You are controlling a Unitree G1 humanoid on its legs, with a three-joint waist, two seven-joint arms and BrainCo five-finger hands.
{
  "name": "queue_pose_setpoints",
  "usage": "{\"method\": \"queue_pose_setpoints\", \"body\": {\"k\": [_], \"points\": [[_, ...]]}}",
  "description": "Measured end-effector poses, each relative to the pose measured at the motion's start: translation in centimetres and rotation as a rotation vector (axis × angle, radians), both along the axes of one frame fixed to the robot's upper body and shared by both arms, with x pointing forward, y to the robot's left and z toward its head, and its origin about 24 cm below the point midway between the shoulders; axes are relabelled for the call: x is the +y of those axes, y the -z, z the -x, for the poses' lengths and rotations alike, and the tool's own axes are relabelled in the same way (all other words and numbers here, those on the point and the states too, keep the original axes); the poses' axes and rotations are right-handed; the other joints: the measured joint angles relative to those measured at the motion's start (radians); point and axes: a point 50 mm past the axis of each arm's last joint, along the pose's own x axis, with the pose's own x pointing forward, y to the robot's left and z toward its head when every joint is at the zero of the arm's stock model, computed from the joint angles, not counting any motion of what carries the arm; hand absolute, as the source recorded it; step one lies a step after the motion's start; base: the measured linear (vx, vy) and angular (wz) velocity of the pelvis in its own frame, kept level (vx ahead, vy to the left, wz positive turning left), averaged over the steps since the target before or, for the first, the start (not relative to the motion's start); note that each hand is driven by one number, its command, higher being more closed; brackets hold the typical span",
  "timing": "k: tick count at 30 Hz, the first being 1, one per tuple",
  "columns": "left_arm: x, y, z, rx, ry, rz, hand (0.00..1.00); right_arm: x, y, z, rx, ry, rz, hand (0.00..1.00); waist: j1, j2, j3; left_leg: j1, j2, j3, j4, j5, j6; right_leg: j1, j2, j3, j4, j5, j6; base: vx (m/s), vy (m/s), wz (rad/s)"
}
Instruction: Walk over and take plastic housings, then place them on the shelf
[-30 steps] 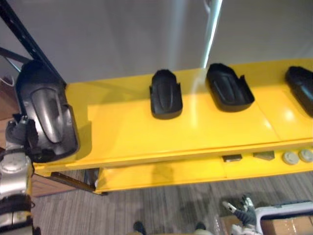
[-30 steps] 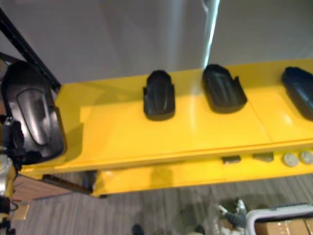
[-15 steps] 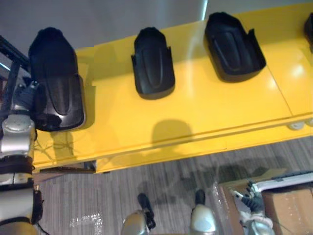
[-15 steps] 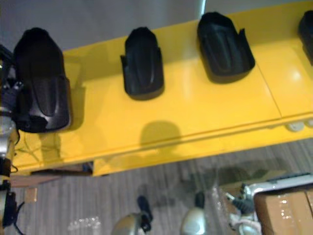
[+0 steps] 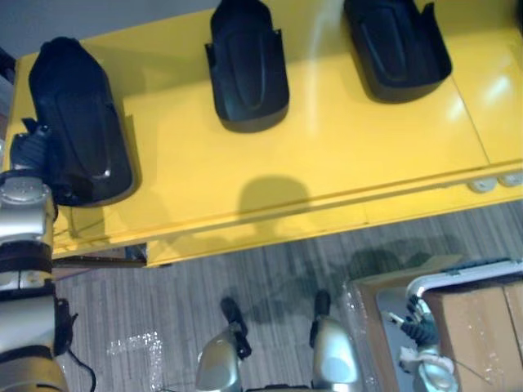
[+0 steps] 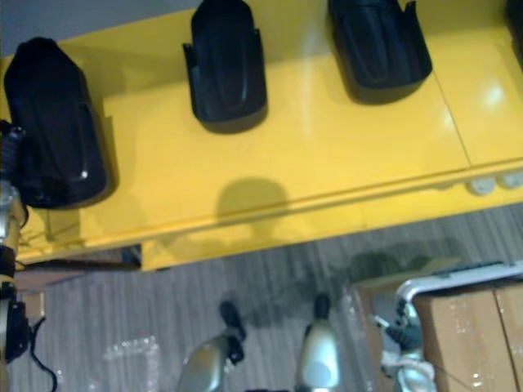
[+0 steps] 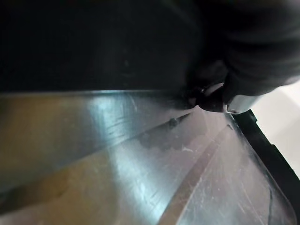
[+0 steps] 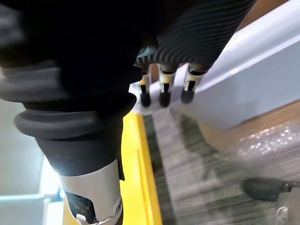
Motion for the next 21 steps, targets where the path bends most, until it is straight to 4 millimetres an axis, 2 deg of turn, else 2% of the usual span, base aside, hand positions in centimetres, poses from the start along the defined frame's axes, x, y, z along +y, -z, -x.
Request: {"method": "queue_pose_setpoints", "body": {"k": [3, 9, 10, 16, 21], "points": [[-0.1, -1.9, -0.1, -0.05, -0.004, -0.015, 1.0, 0.1, 0.0, -0.1, -0.004, -0.002, -0.002, 0.0, 0.0, -0.013, 0.009, -0.002, 0.0, -0.001, 0.0, 0.0, 0.0, -0.002, 0.0, 0.001, 0.0, 0.0, 0.0, 0.06, 0.008, 0.01], [-0.5, -2.7, -0.6, -0.032, -0.007, -0.054, 1.0, 0.2, -0.4, -1.2, -0.03, -0.01, -0.003, 0.0, -0.005, -0.021, 0.014, -0.003, -0.001, -0.001, 0.002, 0.0, 0.0, -0.002, 0.001, 0.01, -0.004, 0.0, -0.001, 0.03, 0.012, 0.0], [-0.4, -2.8, -0.7, -0.028, -0.013, -0.048, 0.0, 0.2, -0.5, -1.4, -0.036, -0.013, -0.004, 0.0, -0.004, -0.024, 0.017, -0.003, -0.001, -0.001, 0.005, 0.0, 0.0, -0.002, 0.001, 0.012, -0.004, 0.0, -0.001, 0.0, 0.009, -0.04], [-0.1, -4.0, -0.5, -0.014, -0.038, -0.098, 0.0, 0.6, -0.4, -2.1, -0.037, -0.029, -0.011, 0.0, -0.005, -0.044, 0.034, -0.009, 0.001, -0.003, 0.014, 0.0, 0.0, -0.005, 0.003, 0.02, -0.005, 0.0, -0.001, 0.0, 0.002, -0.01], [0.4, -4.3, -0.3, -0.007, -0.057, -0.096, 0.0, 0.6, -0.3, -2.3, -0.036, -0.022, -0.02, 0.0, -0.006, -0.048, 0.04, -0.032, 0.002, -0.012, 0.026, 0.0, 0.0, -0.021, 0.004, 0.021, -0.002, 0.003, 0.0, 0.0, 0.002, 0.01]]}}
